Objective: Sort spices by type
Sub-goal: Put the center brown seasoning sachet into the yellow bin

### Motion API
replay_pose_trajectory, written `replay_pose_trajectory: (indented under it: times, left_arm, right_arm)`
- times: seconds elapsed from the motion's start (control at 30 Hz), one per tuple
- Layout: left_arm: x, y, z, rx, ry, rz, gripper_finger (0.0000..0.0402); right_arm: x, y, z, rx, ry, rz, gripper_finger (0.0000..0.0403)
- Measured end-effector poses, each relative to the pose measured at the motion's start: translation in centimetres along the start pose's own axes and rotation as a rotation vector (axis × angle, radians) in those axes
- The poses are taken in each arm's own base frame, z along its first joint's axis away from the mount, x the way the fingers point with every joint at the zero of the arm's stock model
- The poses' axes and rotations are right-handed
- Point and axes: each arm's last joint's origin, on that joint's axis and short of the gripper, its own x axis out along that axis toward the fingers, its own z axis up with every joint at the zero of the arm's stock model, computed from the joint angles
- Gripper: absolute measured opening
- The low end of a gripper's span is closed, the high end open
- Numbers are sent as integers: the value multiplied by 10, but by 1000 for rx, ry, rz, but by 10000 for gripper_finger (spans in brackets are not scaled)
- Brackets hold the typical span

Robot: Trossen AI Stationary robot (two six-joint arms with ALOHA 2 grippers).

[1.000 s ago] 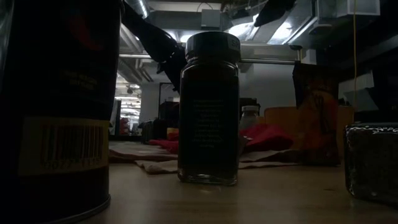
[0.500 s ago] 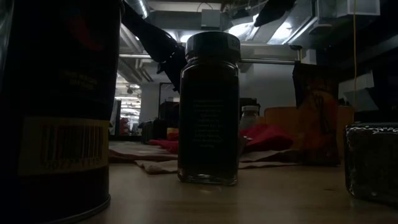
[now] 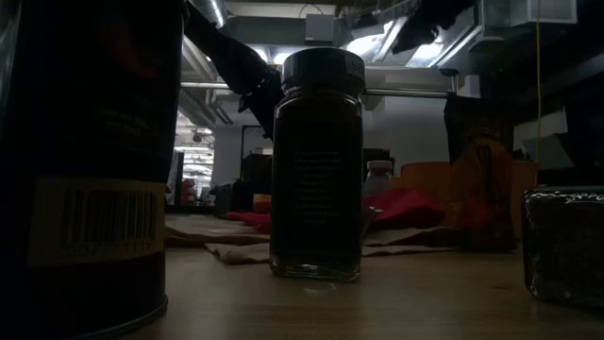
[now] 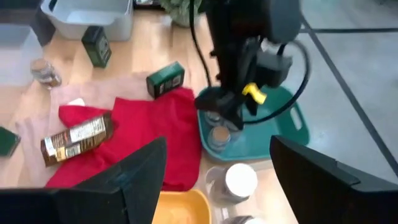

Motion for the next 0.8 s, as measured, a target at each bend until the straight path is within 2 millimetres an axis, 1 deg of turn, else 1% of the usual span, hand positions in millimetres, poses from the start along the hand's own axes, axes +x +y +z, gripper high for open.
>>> replay_pose_trajectory:
  times: [0.13, 0.2, 0.33, 0.47, 0.6, 0.8]
  left_arm:
    - [0, 0, 0, -1, 0, 0, 221]
    - [-4, 0, 2, -2, -6, -2, 221]
    - [-22, -2, 11, -2, -42, -22, 221]
    - [-42, -7, 20, 48, -75, -64, 221]
    - [-67, -22, 23, 127, -86, -126, 221]
    - [-91, -55, 10, 206, -16, -183, 221]
  right_arm:
    - [17, 3, -22, 31, 20, 3, 285]
    - [27, 4, -32, 34, 32, 7, 285]
    - [43, 6, -47, 36, 28, 36, 285]
    - [51, 8, -56, 38, 25, 92, 285]
    - [54, 11, -61, 43, 26, 147, 285]
    - [54, 15, -63, 54, 1, 278, 285]
